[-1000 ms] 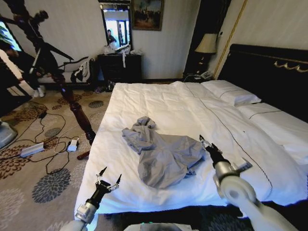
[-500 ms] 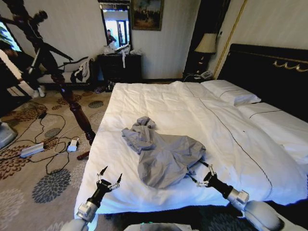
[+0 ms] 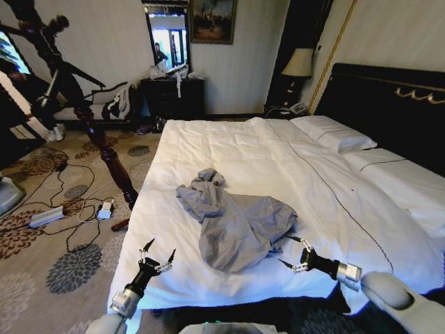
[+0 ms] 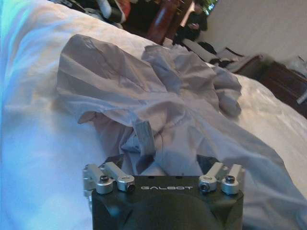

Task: Pick up the clothes from the bed and hang them on the clothes hanger.

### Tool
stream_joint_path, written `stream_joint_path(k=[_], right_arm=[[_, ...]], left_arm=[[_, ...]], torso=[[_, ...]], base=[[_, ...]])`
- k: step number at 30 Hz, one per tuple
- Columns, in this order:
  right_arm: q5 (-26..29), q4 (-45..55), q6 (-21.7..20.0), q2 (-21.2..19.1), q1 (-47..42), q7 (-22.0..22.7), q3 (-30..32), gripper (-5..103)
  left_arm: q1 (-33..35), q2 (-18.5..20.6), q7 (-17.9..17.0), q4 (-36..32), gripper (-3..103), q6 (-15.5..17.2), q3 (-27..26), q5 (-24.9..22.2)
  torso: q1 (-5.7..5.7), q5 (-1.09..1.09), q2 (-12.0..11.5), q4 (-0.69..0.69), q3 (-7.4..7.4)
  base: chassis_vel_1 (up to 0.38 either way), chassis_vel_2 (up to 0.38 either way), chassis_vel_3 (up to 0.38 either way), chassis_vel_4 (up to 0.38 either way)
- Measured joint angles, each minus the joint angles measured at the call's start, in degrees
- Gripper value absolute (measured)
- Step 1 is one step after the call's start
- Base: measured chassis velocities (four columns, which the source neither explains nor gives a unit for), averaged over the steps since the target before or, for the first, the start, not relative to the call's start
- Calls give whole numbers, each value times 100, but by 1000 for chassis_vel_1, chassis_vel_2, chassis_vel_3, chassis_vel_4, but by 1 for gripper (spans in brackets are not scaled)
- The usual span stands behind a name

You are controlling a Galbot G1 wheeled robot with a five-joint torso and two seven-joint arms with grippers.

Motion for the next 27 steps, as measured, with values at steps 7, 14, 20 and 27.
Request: stream_joint_path(k=[7,14,20,27], right_arm=[[-213,-108,118,72,564,-360,-389,57],[-262,-239,216,173,858,-639,-554,36],[-317,-316,317,227,908,-717,-574,9],[-199,-234,445,250,883,-741,-533,0]], left_arm=[[-10,-23,3,7,100,-8,4,-6],[-22,-44,5,23,100,-10,-4,-4],[-30,-120,10,43,100,-15,10,28],[-29,-159,12,40,100,-19,9,47]], torso=[[0,0,0,-1,0],[0,0,0,0,0],[0,0,0,-1,0],[0,0,0,-1,0]], base=[[0,0,0,0],[0,0,0,0],[0,0,0,0],[0,0,0,0]])
